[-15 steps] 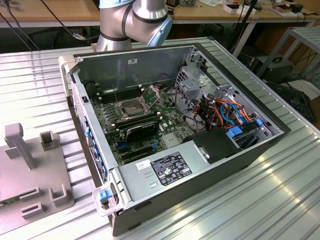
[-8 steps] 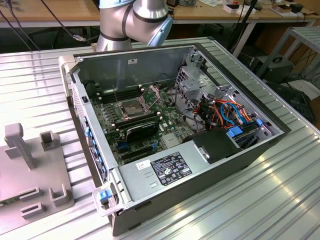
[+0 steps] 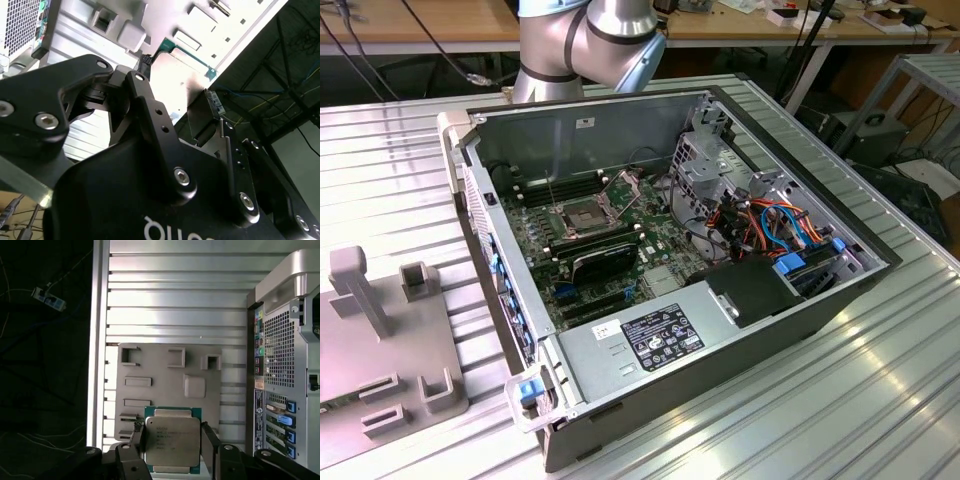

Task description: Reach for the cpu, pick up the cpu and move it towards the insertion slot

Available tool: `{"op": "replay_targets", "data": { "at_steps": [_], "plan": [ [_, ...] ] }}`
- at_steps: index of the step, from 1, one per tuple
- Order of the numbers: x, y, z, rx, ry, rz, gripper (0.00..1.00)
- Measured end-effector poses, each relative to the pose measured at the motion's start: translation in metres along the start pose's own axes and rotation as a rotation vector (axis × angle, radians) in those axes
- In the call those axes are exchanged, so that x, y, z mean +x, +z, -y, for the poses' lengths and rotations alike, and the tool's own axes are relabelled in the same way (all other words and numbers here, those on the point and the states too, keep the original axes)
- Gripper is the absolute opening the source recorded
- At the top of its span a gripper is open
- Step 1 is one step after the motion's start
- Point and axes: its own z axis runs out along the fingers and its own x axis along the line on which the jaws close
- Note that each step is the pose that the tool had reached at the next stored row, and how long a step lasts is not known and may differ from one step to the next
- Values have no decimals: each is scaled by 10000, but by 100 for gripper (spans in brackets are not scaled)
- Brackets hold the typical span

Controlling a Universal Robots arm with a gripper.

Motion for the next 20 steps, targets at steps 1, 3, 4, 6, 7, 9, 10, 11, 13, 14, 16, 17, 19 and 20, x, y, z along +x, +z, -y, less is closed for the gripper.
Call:
{"op": "replay_targets", "data": {
  "at_steps": [1, 3, 4, 6, 7, 9, 10, 11, 13, 14, 16, 17, 19, 20],
  "plan": [
    [-40, 1, 1, 0, -1, 2, 54],
    [-122, 3, 4, 0, -1, 3, 54],
    [-156, 2, 5, 0, -2, 1, 54],
    [-258, 2, 7, 0, -1, 3, 54],
    [-301, 2, 8, 0, -1, 3, 54],
    [-396, 6, 11, -1, -1, 8, 54],
    [-416, 6, 11, 0, -2, 9, 54],
    [-435, 8, 12, 0, -2, 12, 54],
    [-461, 11, 13, 0, -2, 17, 54],
    [-469, 14, 13, -1, -2, 20, 54],
    [-481, 15, 13, 0, -2, 19, 54],
    [-481, 15, 13, 0, -1, 19, 54],
    [-481, 15, 13, 1, 0, 19, 54],
    [-482, 15, 14, 1, -2, 19, 54]
  ]
}}
